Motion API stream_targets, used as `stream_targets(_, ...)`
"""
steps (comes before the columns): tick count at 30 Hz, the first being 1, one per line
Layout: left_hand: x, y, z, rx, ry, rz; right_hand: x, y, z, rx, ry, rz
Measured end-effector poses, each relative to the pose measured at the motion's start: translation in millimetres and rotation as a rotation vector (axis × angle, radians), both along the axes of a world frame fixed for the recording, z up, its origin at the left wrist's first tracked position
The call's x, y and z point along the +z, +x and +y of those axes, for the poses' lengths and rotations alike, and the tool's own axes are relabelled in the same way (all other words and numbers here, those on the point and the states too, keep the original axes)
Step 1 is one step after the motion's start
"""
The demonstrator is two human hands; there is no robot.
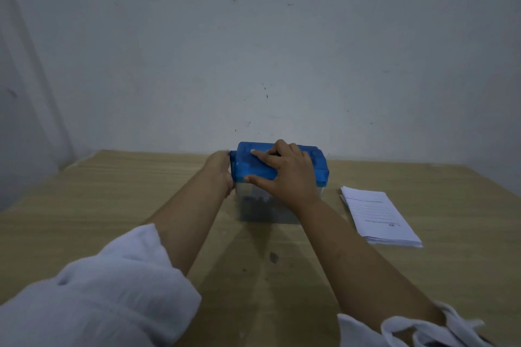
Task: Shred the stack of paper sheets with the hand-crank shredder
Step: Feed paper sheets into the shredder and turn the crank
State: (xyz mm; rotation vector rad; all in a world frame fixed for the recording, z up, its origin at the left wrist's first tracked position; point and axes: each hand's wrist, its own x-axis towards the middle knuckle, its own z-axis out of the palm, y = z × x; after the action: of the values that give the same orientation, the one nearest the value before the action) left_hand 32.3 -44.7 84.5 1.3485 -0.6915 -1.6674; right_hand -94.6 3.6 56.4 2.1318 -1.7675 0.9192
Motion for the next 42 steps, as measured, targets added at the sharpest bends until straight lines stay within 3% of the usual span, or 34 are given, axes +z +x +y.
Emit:
stream_targets(2, 15.9, -2.8, -3.3, -0.123, 0.001, -0.078, 0.7, -0.1, 0.1, -0.004, 0.013, 0.006)
stream_targets(6, 20.5, -5.8, -6.1, -0.146, -0.016, -0.198, 1.7, -0.7, 0.8, -0.005, 0.025, 0.020)
stream_targets(13, 12.6, -2.6, -11.4, -0.058, -0.174, -0.088, 2.0, -0.1, 0.8, -0.005, 0.023, 0.018)
stream_targets(16, 2.2, -6.9, -19.1, 0.103, -0.420, -0.033, 1.9, -0.2, 1.1, 0.002, 0.022, 0.009)
stream_targets(20, -3.8, -9.5, -16.5, 0.193, -0.575, -0.044, 3.5, 0.0, 1.4, 0.000, 0.035, 0.009)
stream_targets(23, -7.8, -10.4, -11.3, 0.208, -0.669, -0.147, 4.2, -0.8, 1.2, -0.002, 0.046, 0.010)
stream_targets(28, -14.1, -3.3, 8.7, 0.182, -0.717, 0.005, 2.0, 0.0, -0.4, -0.004, 0.018, 0.006)
stream_targets(31, -17.6, 5.6, 20.2, 0.108, -0.763, 0.002, 1.5, 0.5, 0.9, -0.005, 0.026, 0.014)
stream_targets(39, -38.6, 13.7, 52.7, -0.025, -0.822, -0.184, -4.6, -7.9, 17.4, 0.081, 0.109, 0.026)
stream_targets(42, -59.8, 6.1, 78.7, -0.026, -0.887, -0.337, -12.5, -23.3, 33.9, 0.131, -0.028, -0.165)
